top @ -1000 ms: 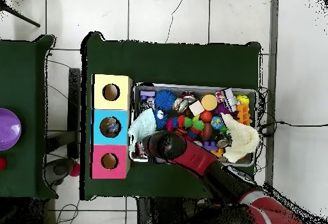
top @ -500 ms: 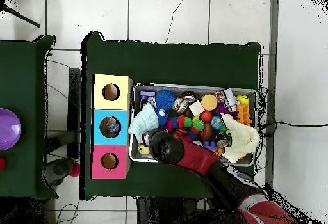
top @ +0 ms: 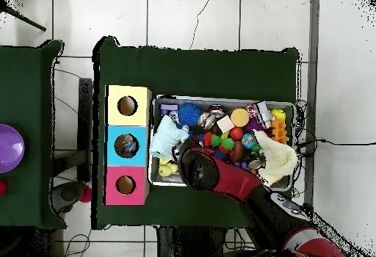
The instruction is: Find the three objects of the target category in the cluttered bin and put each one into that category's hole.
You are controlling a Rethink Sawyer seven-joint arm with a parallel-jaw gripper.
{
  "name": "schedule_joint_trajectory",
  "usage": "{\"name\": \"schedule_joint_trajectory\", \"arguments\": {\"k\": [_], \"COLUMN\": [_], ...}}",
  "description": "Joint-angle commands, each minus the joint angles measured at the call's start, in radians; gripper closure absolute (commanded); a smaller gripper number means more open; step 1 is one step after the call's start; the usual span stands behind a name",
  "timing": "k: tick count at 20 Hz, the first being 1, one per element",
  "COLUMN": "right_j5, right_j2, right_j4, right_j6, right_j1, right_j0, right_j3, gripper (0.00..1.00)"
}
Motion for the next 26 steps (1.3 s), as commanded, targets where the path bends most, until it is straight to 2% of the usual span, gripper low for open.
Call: {"name": "schedule_joint_trajectory", "arguments": {"k": [1, 3, 5, 10, 13, 18, 21, 26], "right_j5": [-0.085, 0.017, 0.136, 0.254, 0.351, 0.456, 0.537, 0.66], "right_j2": [0.043, 0.018, -0.016, 0.004, -0.009, -0.073, -0.108, -0.122], "right_j4": [-0.056, -0.031, 0.037, 0.108, 0.137, 0.107, 0.041, -0.052], "right_j6": [0.177, 0.159, 0.183, 0.226, 0.226, 0.18, 0.105, -0.022], "right_j1": [-0.005, -0.007, -0.001, 0.004, -0.026, -0.083, -0.141, -0.195], "right_j0": [-0.053, -0.032, -0.01, -0.016, -0.009, 0.001, -0.022, -0.08], "right_j3": [-0.095, -0.1, -0.092, -0.049, -0.045, -0.062, -0.084, -0.149], "gripper": [1.0, 1.0, 1.0, 1.0, 1.0, 1.0, 1.0, 1.0]}}
